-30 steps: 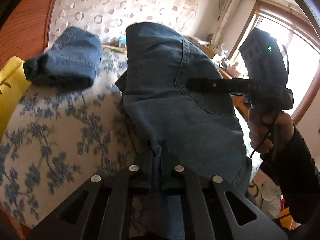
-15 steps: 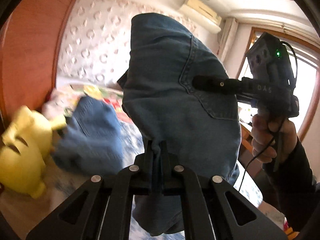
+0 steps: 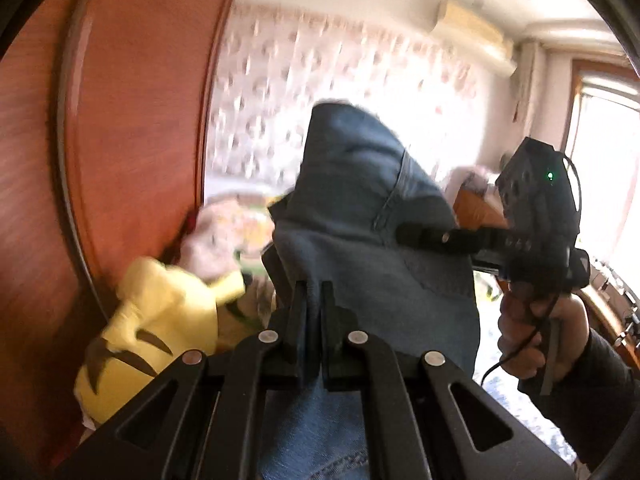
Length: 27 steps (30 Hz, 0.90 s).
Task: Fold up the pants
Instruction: 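Carry the jeans with the right tool onto the other folded jeans and release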
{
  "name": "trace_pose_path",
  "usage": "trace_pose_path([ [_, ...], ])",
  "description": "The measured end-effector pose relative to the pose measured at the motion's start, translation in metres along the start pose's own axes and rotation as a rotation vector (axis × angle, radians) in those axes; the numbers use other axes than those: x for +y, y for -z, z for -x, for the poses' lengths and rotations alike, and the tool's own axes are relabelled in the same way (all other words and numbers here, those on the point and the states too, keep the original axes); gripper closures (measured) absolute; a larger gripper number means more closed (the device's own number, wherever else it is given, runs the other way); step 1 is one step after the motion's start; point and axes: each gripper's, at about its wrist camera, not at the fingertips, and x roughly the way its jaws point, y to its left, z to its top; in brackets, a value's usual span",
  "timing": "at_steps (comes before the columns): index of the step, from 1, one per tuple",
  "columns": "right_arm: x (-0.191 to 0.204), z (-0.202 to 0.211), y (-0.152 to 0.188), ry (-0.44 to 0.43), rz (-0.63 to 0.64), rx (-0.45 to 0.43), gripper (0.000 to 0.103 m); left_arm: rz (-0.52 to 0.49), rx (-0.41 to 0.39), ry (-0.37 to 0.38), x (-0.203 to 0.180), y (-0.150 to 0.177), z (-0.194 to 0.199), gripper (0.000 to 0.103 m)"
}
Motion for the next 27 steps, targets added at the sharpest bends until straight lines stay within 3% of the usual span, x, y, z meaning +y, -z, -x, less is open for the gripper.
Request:
trace_pose_path([
  [1,-0.017,-0.015,0.007,0.062,-0.005,0.042,0.068,-0.001,0.078,-0.018,0.003,0.009,-0.035,0.097],
  [4,-0.056,-0.056,0.033,0.324,0.101,0.201,0.060,0.035,0.199,-0.024,0.013,0.032,-0.089,0.098],
  [5,-0.065,-0.055,0.036,0.327,0.101,0.199,0.059,0.035,0.195,-0.019,0.013,0.035,-0.090,0.098],
  [6,-0.073,-0.046,0.036,0.300,0.069,0.183,0.053,0.034,0.183,-0.011,0.013,0.035,-0.089,0.098],
  [8,-0.074,-0.030,0.032,0.334,0.067,0.155,0.041,0.023,0.176,-0.010,0.012,0.030,-0.087,0.098],
  [12,-0.045,0.002,0.027,0.434,0.142,0.064,0.041,-0.007,0.169,-0.025,0.011,0.024,-0.088,0.097],
  [14,-0.015,0.017,0.034,0.414,0.209,0.025,0.041,-0.017,0.167,-0.033,0.010,0.021,-0.092,0.097],
  [17,0.004,0.007,0.045,0.380,0.289,0.060,0.066,-0.018,0.177,-0.042,0.013,0.023,-0.096,0.097],
  [18,-0.009,-0.005,0.046,0.416,0.305,0.085,0.078,-0.017,0.182,-0.045,0.013,0.024,-0.096,0.097],
  [19,-0.017,-0.011,0.050,0.465,0.306,0.118,0.084,-0.015,0.190,-0.047,0.015,0.028,-0.098,0.098],
  [23,-0.044,-0.018,0.064,0.510,0.215,0.170,0.085,-0.013,0.208,-0.049,0.011,0.034,-0.093,0.098],
  [27,-0.025,0.008,0.068,0.505,0.197,0.137,0.085,-0.030,0.165,-0.071,0.004,0.029,-0.072,0.097],
])
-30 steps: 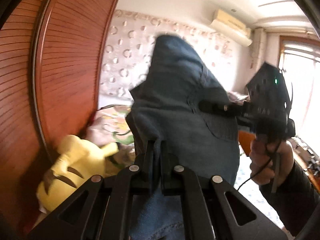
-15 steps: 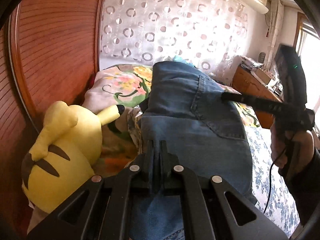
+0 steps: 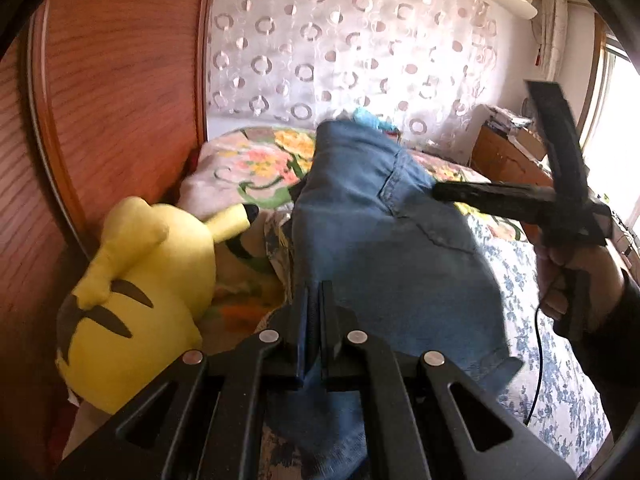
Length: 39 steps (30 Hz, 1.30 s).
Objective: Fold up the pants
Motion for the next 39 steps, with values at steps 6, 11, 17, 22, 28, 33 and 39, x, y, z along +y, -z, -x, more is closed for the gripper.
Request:
trace_pose_path([
  [6,0.020,0.079,0.021,-0.017,0.005,-0.063,0.085,-0.021,-0.068,0.005,-0.014,-0.002,0.041,0.097],
  [11,0.044,0.144,0.046,-0.013,-0.006,-0.125,0.085,-0.056,-0.116,0.019,-0.037,0.002,0.077,0.097],
  [17,0.059,0.228,0.091,0.030,-0.014,-0.192,0.085,-0.095,-0.149,0.053,-0.072,0.012,0.111,0.097],
  [22,0.065,0.278,0.133,0.070,-0.028,-0.228,0.085,-0.131,-0.161,0.084,-0.104,0.025,0.130,0.097],
  [28,0.075,0.319,0.173,0.134,-0.052,-0.254,0.085,-0.174,-0.159,0.106,-0.140,0.043,0.145,0.097],
  [33,0.086,0.347,0.204,0.172,-0.089,-0.263,0.085,-0.214,-0.153,0.121,-0.166,0.061,0.156,0.092],
  [39,0.106,0.388,0.236,0.212,-0.129,-0.280,0.085,-0.248,-0.179,0.157,-0.192,0.079,0.174,0.051],
])
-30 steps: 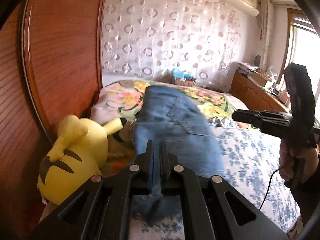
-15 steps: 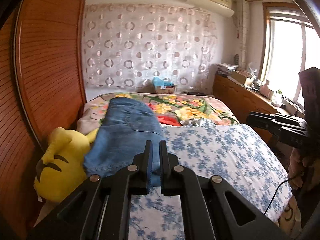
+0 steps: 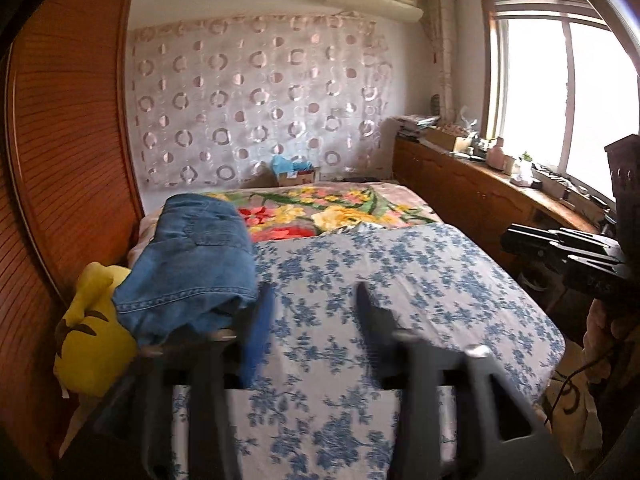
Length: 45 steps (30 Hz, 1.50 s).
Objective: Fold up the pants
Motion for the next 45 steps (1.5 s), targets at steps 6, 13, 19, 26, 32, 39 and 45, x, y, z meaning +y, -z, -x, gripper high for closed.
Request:
trace_pose_path([
  [6,0.004,0.038,0.013,0.039,-0.015,-0.035,0.080,-0.018,-0.036,0.005,-0.022,0.001,0.020,0.011],
  [13,0.014,0.081,0.021,0.097,-0.039,-0.085,0.054,-0.010,-0.064,-0.029,-0.038,0.001,0.042,0.000],
  [19,0.019,0.107,0.029,0.133,-0.057,-0.106,0.040,0.015,-0.060,-0.081,-0.044,0.004,0.049,0.000],
  [26,0.028,0.118,0.033,0.157,-0.064,-0.111,0.037,0.014,-0.064,-0.071,-0.045,0.006,0.051,0.000],
  [32,0.024,0.122,0.036,0.162,-0.068,-0.110,0.037,0.010,-0.063,-0.070,-0.047,0.007,0.052,0.000],
  [39,0.021,0.128,0.037,0.160,-0.062,-0.108,0.037,0.011,-0.061,-0.066,-0.048,0.008,0.053,0.000],
  [45,0.017,0.132,0.034,0.164,-0.061,-0.110,0.037,0.012,-0.062,-0.067,-0.050,0.010,0.054,0.000],
])
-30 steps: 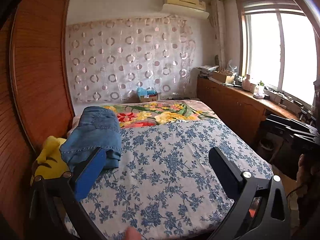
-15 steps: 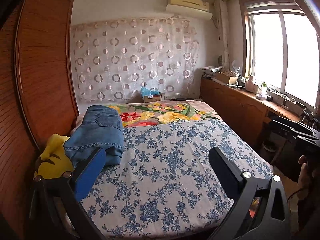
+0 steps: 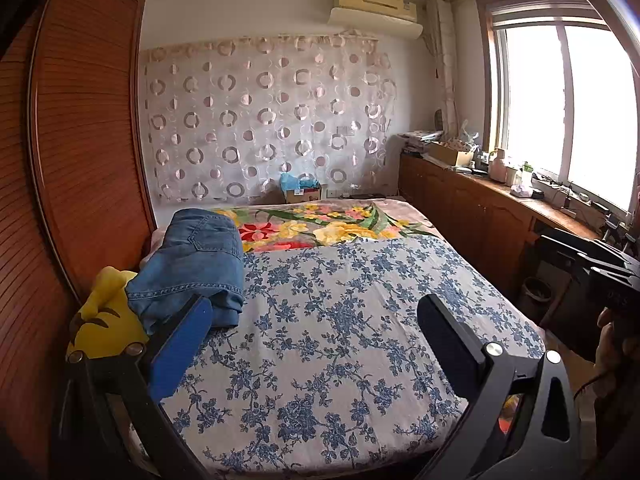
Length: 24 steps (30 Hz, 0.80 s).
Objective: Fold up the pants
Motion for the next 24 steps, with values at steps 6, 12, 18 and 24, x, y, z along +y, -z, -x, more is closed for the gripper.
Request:
trace_pose_path([
  [6,-0.0018,0.0004,0.0001,-0.001,0.006,0.000,0.037,-0.001,-0.001,0.001,0.0009,-0.0007,-0.0008,0.000],
  [12,-0.0026,0.0003,0.0003,-0.002,0.007,0.000,0.037,-0.001,0.000,0.001,0.0008,-0.0009,-0.0005,0.000],
  [18,-0.0020,0.0001,-0.0004,-0.003,0.007,0.001,0.037,-0.001,0.001,0.001,0.0003,-0.0006,0.0004,0.000],
  [24,-0.0031,0.0009,-0.0001,-0.004,0.008,-0.002,0.037,0.000,0.000,0.001,0.0005,-0.0010,-0.0001,0.000],
])
